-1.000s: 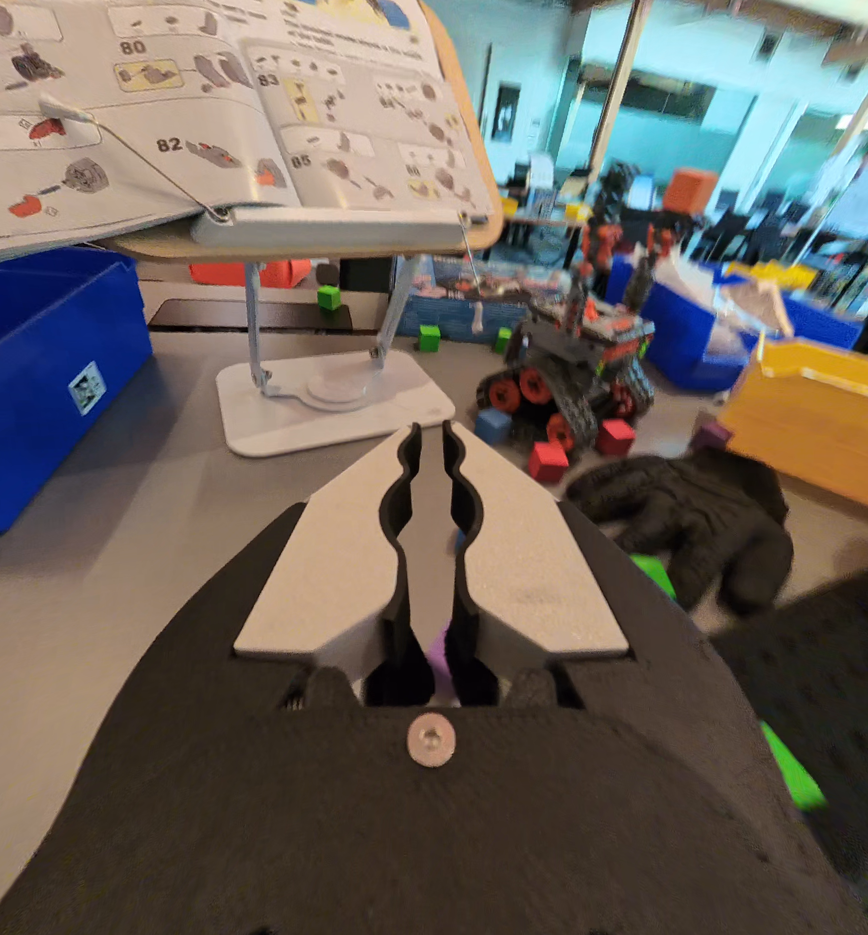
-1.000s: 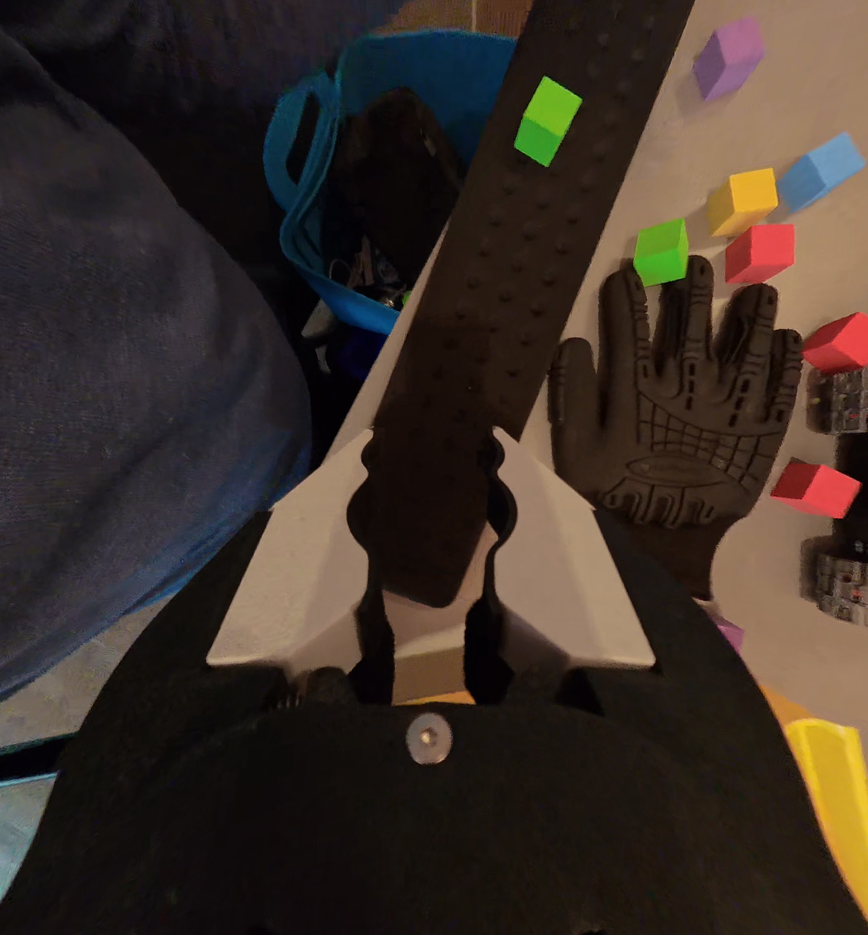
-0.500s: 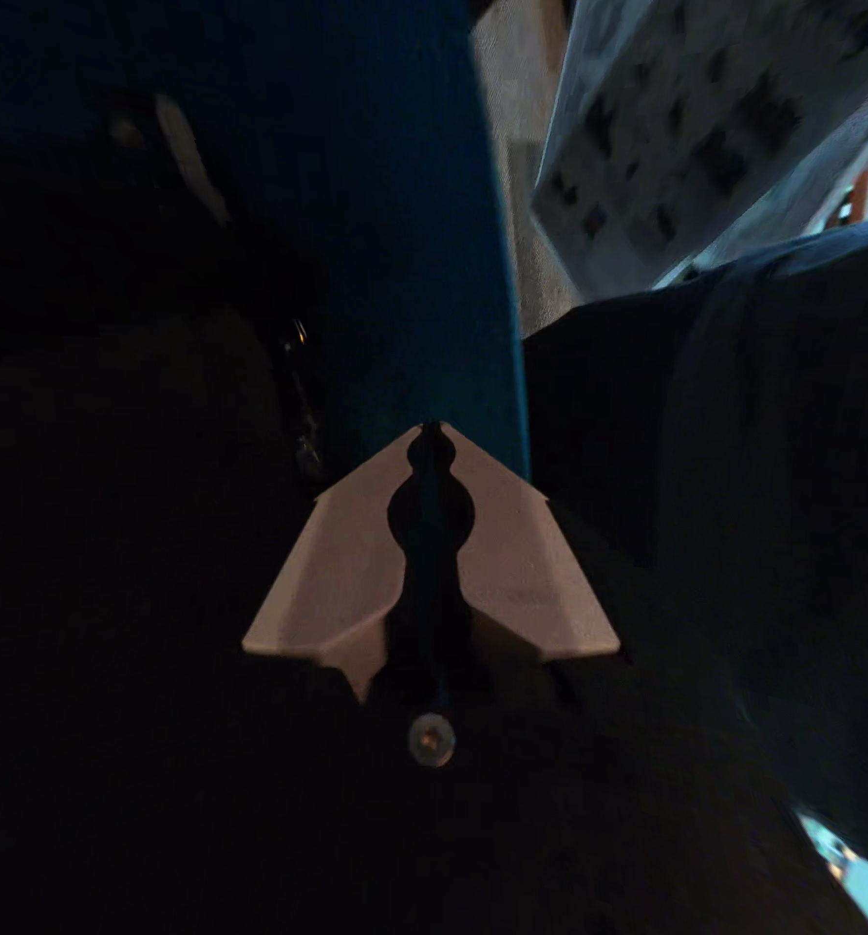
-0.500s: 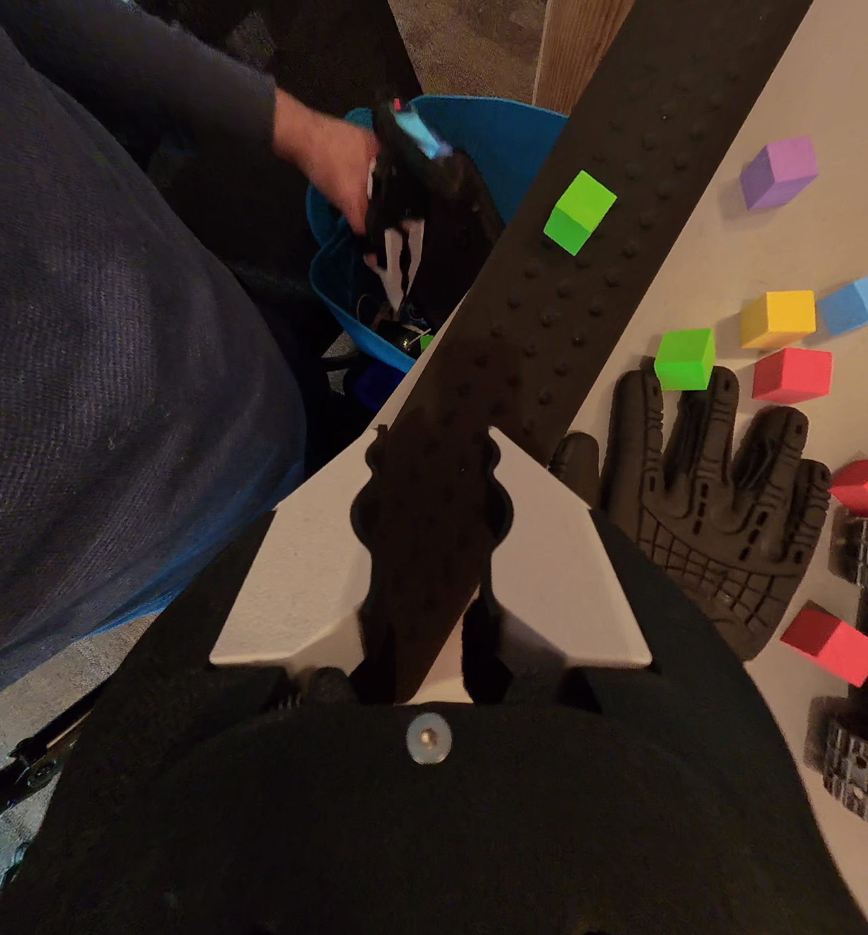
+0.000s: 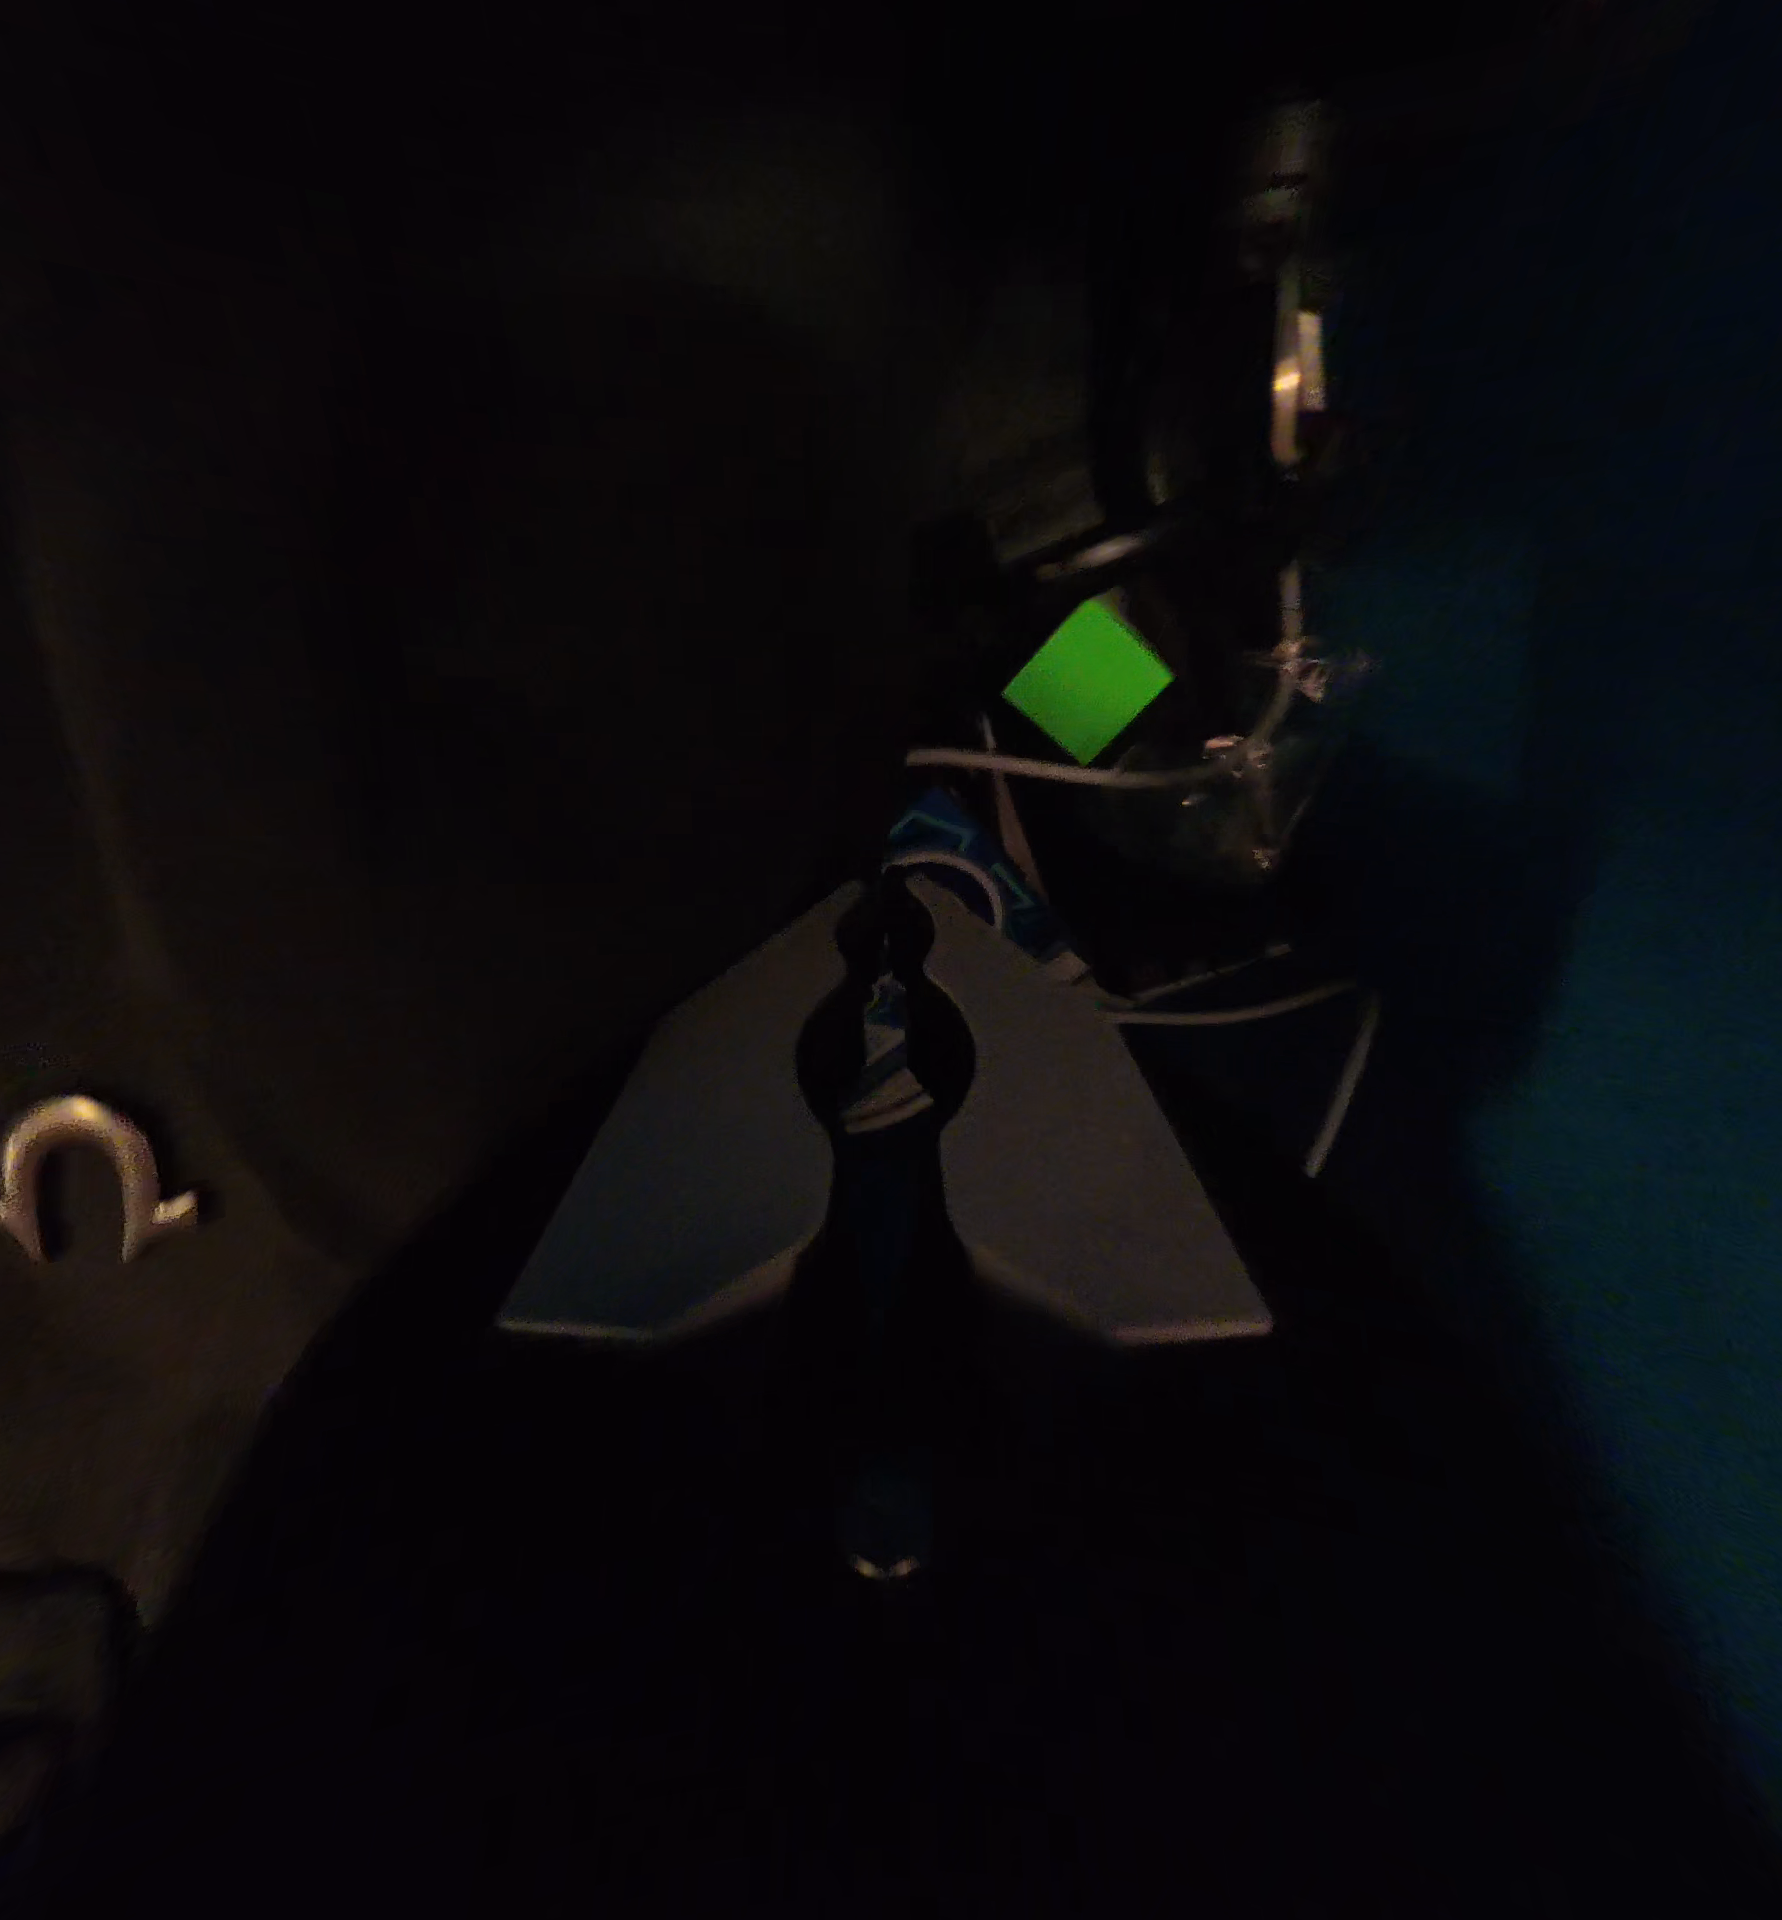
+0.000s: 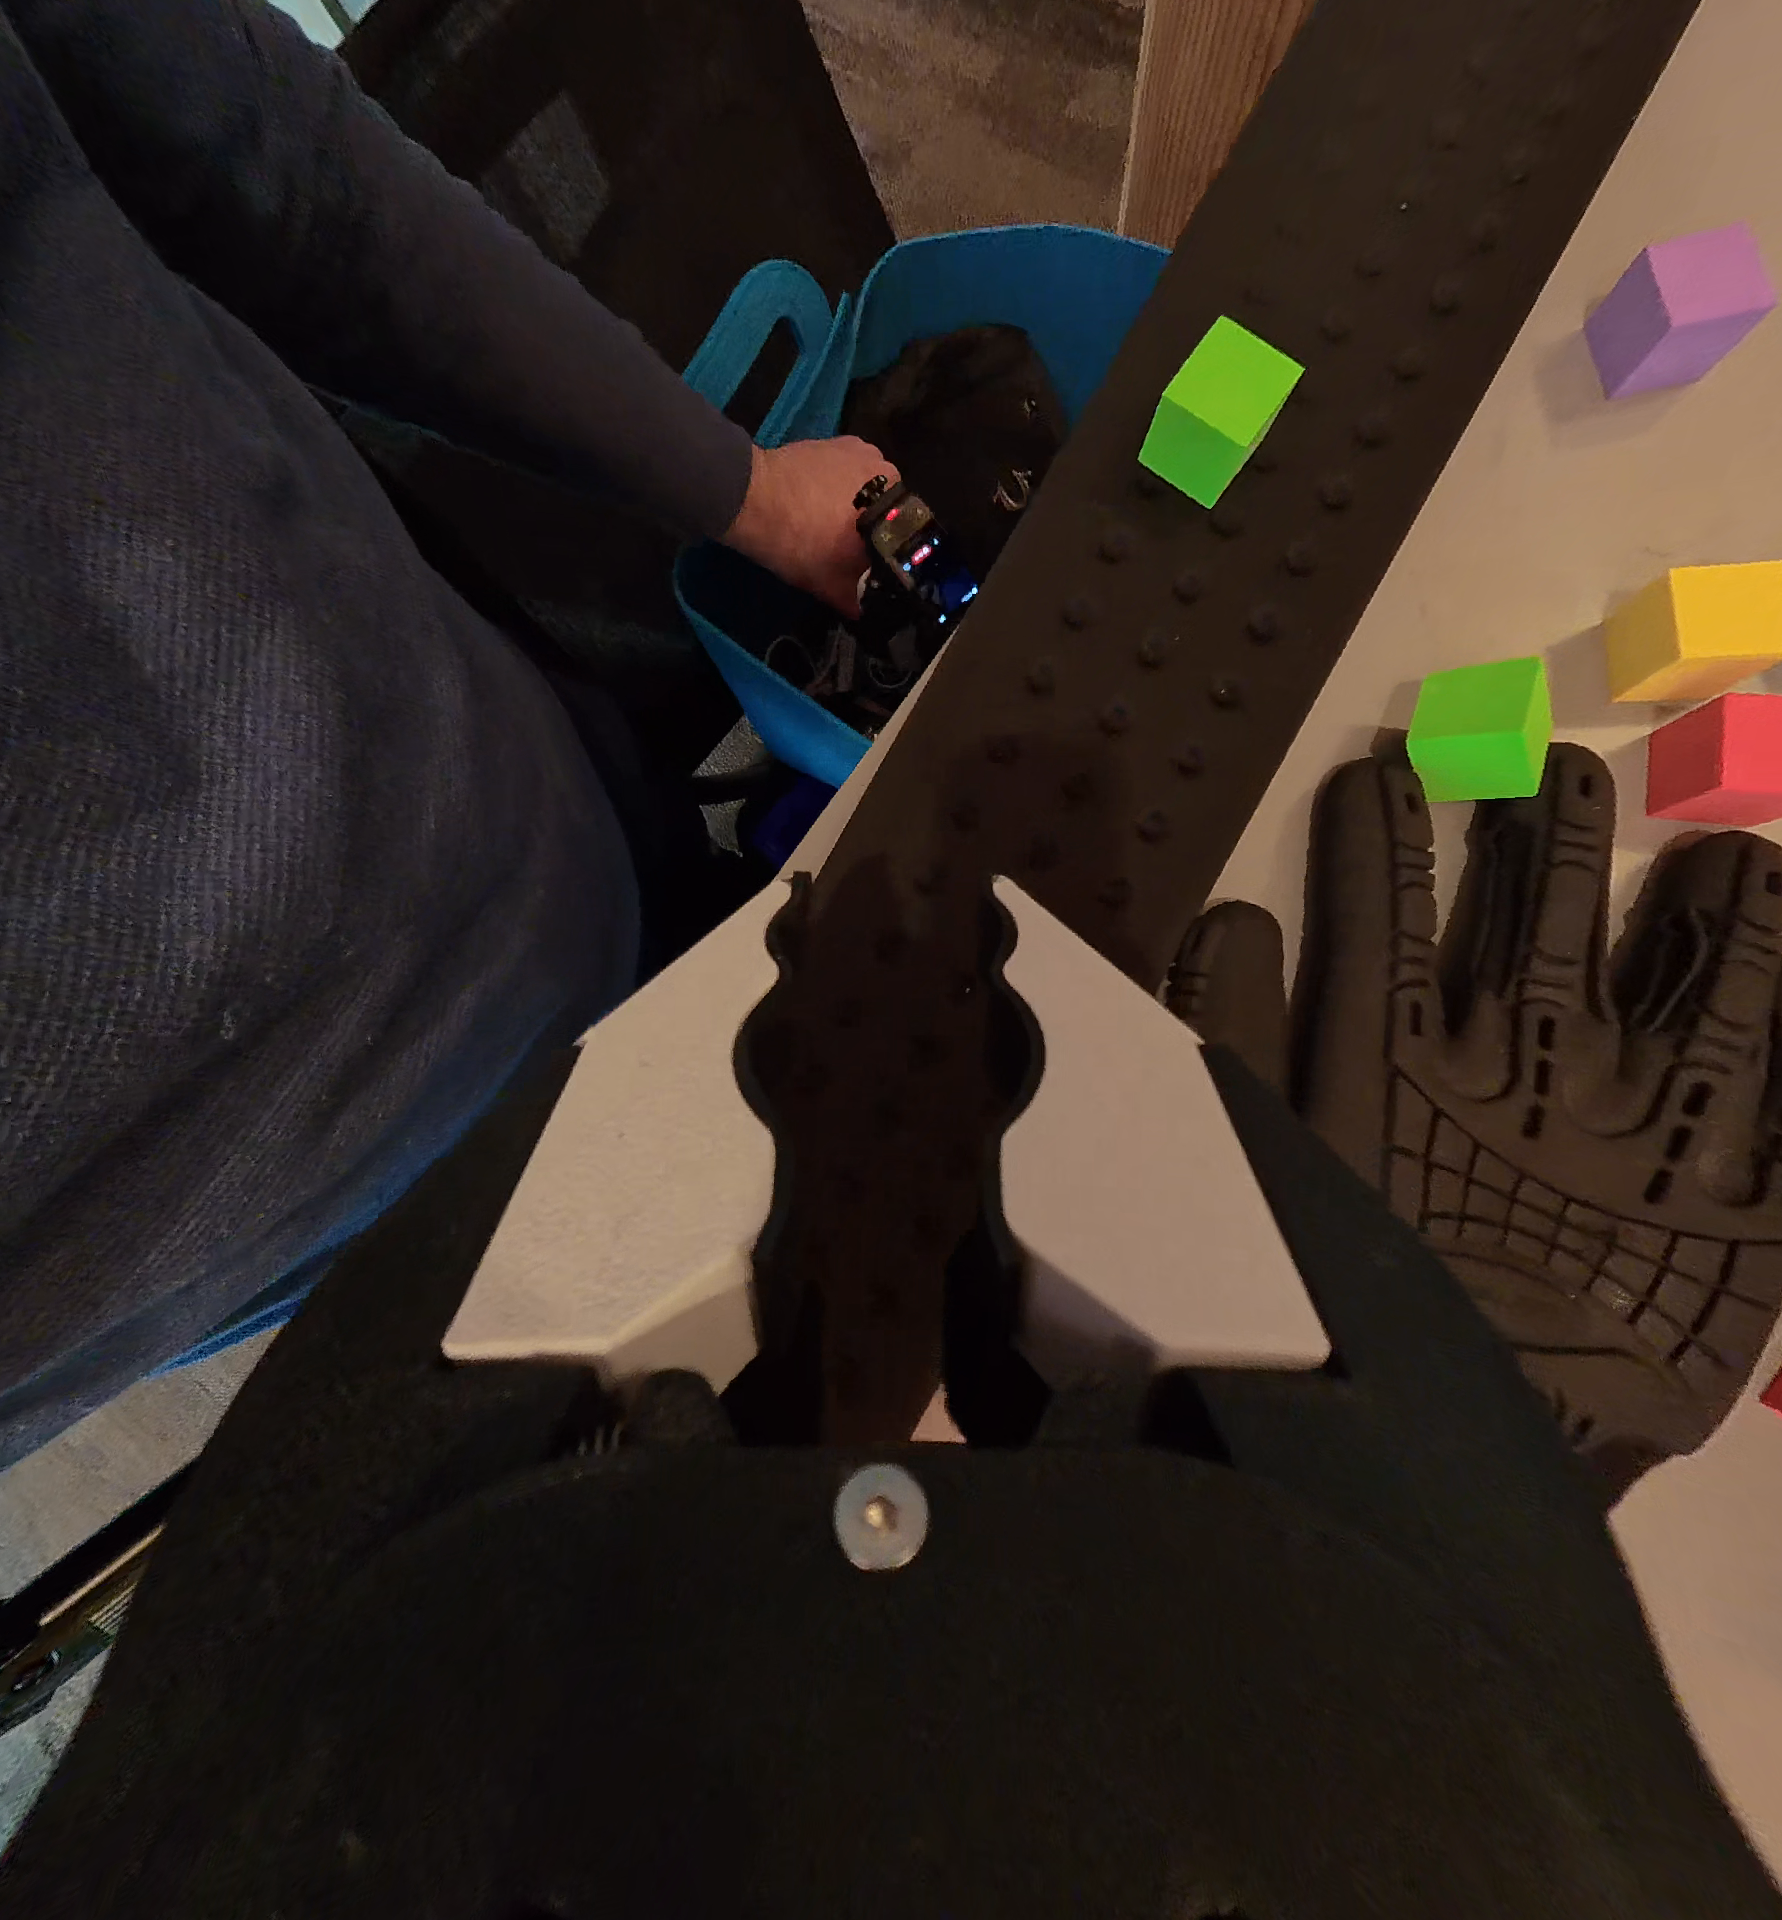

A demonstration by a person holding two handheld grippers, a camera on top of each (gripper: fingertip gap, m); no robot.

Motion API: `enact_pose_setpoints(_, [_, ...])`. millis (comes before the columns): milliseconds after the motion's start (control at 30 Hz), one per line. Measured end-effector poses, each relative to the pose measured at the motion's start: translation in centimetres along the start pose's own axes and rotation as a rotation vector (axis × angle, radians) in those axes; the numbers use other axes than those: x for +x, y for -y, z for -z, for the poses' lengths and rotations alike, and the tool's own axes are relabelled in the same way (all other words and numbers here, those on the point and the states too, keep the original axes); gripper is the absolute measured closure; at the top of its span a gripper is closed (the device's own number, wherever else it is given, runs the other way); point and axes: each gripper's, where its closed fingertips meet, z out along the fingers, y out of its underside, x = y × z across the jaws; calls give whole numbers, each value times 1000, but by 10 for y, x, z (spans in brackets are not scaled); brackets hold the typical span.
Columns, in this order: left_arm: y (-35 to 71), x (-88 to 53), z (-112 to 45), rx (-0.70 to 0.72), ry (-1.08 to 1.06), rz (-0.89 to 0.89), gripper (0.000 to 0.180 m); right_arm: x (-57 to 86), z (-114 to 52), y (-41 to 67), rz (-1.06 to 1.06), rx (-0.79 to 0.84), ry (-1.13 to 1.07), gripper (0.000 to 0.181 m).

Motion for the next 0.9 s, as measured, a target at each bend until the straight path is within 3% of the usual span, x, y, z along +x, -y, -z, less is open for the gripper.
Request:
enact_pose_setpoints(100, [25,34,8,132,-118,-90,180,-2,-2,-4,-1,5,12,151])
enact_pose_setpoints(267, [24,53,-9,59,-178,-90,179,-3,-5,-6,-5,30,34,151])
enact_pose_setpoints(400, [27,61,-25,9,-121,-208,142,-2,-6,-8,-4,30,38,151])
enact_pose_setpoints(533, [38,47,-36,49,-68,-178,150,-4,-4,-10,-12,34,53,151])
enact_pose_setpoints(900, [26,40,-64,69,-48,-291,142,-5,-3,-16,-21,42,63,152])
